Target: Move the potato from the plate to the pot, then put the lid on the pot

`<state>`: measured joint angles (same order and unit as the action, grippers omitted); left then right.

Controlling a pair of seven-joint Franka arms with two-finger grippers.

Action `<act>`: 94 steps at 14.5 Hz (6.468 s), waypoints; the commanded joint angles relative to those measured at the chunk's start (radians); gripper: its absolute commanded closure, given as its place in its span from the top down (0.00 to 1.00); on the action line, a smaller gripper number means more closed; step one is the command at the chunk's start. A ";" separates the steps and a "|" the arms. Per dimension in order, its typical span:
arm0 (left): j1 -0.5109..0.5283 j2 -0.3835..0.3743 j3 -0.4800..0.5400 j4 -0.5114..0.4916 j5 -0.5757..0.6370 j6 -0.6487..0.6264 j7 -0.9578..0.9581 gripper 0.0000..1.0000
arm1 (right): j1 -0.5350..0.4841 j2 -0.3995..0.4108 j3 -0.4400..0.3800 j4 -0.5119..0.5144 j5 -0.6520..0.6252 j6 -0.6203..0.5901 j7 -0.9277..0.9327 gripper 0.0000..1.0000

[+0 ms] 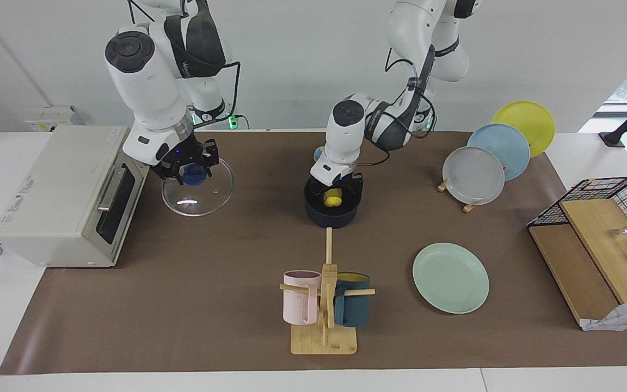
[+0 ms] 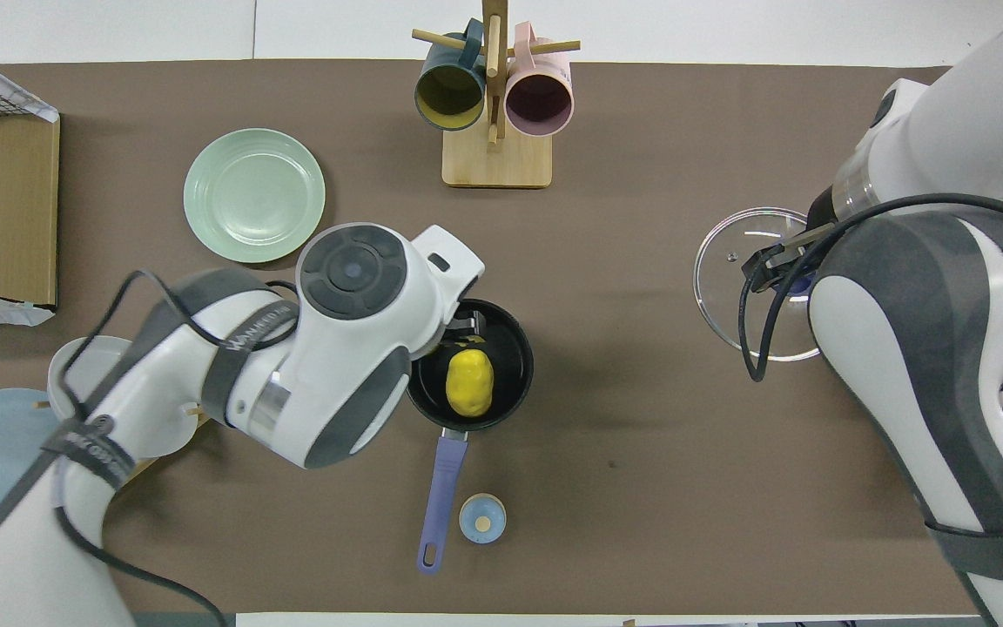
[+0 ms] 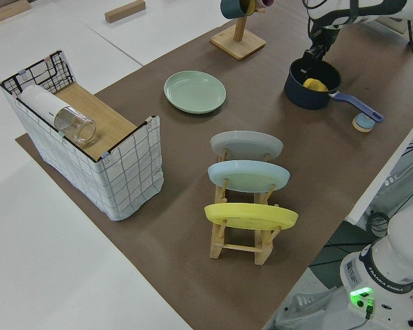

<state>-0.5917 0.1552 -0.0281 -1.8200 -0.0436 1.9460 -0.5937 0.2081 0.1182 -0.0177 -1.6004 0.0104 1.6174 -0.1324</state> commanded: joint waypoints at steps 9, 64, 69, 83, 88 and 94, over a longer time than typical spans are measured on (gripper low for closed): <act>0.458 -0.178 0.002 0.171 -0.024 -0.298 0.464 1.00 | 0.424 0.092 0.004 -0.050 0.010 0.316 0.588 0.00; 0.507 -0.235 0.031 0.219 0.059 -0.406 0.529 1.00 | 0.455 0.166 0.009 -0.075 -0.070 0.423 0.705 1.00; 0.507 -0.264 0.033 0.208 0.059 -0.414 0.515 1.00 | 0.441 0.152 0.007 -0.049 0.022 0.403 0.721 1.00; 0.512 -0.172 0.031 0.282 0.041 -0.417 0.514 1.00 | 0.028 -0.055 -0.004 -0.050 0.010 0.079 0.244 1.00; 0.506 -0.241 0.031 0.174 0.041 -0.365 0.514 1.00 | -0.087 -0.081 0.004 -0.032 -0.067 -0.051 0.237 1.00; 0.507 -0.235 0.030 0.165 0.041 -0.331 0.514 1.00 | -0.102 -0.106 -0.004 -0.036 -0.058 -0.062 0.229 1.00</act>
<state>-0.0861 -0.0593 0.0047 -1.6275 -0.0063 1.5922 -0.0757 0.1120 0.0352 -0.0334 -1.6289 -0.0434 1.5623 0.1140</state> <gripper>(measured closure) 0.000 0.000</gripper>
